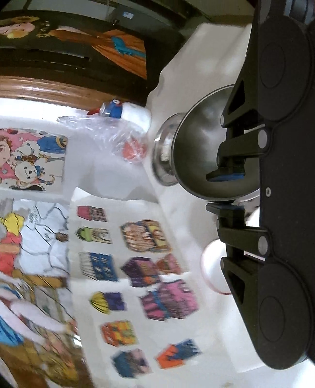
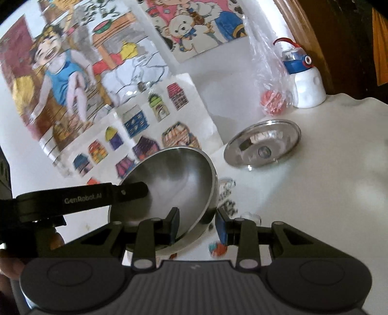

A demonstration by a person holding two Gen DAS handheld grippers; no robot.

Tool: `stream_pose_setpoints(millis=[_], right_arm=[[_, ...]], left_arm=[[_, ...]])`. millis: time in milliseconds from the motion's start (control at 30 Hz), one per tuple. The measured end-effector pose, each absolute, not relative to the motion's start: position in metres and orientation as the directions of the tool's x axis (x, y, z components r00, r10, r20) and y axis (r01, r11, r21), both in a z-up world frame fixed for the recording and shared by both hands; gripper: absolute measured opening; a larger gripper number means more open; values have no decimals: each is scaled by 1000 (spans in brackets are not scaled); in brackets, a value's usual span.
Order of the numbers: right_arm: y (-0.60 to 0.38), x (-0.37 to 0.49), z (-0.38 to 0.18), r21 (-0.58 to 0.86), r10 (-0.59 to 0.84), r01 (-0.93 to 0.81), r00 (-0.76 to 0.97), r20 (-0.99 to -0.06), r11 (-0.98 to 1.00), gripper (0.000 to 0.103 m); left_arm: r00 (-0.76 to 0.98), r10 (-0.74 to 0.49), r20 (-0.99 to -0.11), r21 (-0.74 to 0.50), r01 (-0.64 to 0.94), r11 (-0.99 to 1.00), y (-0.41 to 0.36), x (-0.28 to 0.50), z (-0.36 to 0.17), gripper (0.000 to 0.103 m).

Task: Organize plates and bowls
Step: 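Lift the steel bowl with both grippers, carry it away from the plates, lower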

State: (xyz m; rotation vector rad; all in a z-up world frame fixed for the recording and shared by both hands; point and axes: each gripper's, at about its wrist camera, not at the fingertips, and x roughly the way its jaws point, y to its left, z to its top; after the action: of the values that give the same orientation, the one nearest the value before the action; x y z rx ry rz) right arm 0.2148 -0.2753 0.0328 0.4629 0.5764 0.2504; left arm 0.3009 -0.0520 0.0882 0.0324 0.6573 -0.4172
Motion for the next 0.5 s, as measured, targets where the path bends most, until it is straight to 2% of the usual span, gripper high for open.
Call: stream_pose_setpoints(millis=[133, 500], right_arm=[[-267, 190, 38, 468, 377, -128, 786, -489, 874, 38], [-242, 153, 19, 467, 501, -230, 607, -617, 854, 40]], left_arm=[[693, -360, -624, -132, 361, 923, -38, 274, 83, 20], [649, -269, -712, -80, 305, 949, -9, 208, 60, 25]])
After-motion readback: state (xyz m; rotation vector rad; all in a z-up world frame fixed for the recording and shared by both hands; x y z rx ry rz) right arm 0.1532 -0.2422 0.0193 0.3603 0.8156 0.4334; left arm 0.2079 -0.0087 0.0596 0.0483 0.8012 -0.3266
